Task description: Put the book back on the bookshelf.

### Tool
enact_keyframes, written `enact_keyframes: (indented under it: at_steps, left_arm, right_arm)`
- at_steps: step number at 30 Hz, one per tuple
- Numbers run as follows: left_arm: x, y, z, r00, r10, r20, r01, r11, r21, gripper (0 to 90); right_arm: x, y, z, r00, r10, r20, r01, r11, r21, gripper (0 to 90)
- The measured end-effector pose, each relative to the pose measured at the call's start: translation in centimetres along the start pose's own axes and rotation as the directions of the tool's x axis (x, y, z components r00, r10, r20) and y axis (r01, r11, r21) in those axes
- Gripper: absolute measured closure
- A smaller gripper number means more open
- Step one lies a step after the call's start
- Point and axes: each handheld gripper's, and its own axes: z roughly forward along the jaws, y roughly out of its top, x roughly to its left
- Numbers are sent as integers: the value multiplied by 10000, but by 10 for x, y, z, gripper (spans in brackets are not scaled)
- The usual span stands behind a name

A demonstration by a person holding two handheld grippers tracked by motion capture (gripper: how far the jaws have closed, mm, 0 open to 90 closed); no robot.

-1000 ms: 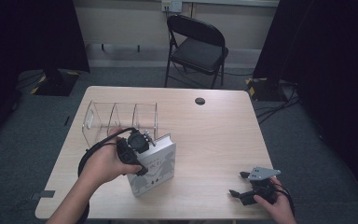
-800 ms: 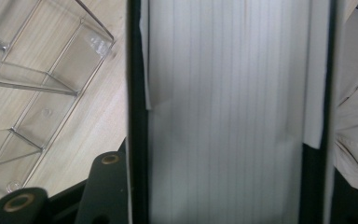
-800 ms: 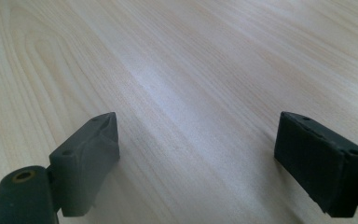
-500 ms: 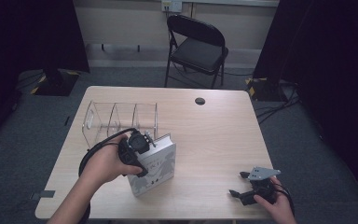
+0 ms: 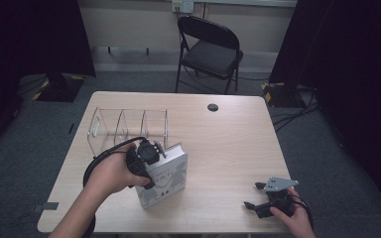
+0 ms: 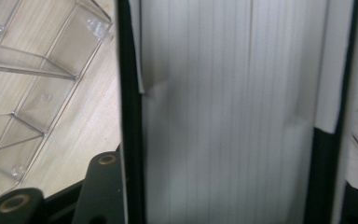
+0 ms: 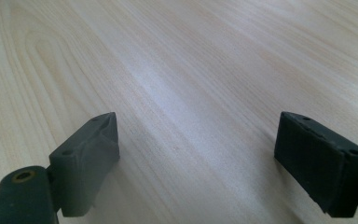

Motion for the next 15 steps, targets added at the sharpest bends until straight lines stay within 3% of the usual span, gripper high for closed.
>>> enact_keyframes:
  at_steps: [8, 12, 15]
  left_arm:
    - [-2, 1, 0, 9997, -253, -39, 254, 9997, 61, 516]
    - [-4, 1, -1, 9998, -178, -121, 180, 9997, 160, 521]
    - [-7, 1, -1, 9989, -426, -169, 429, 9989, 175, 525]
  right_arm:
    - [0, 0, 0, 10000, -11, -5, 11, 10000, -4, 132]
    - [0, 0, 0, 10000, -23, -3, 23, 10000, -7, 132]
    - [0, 0, 0, 10000, -12, -7, 12, 10000, -2, 132]
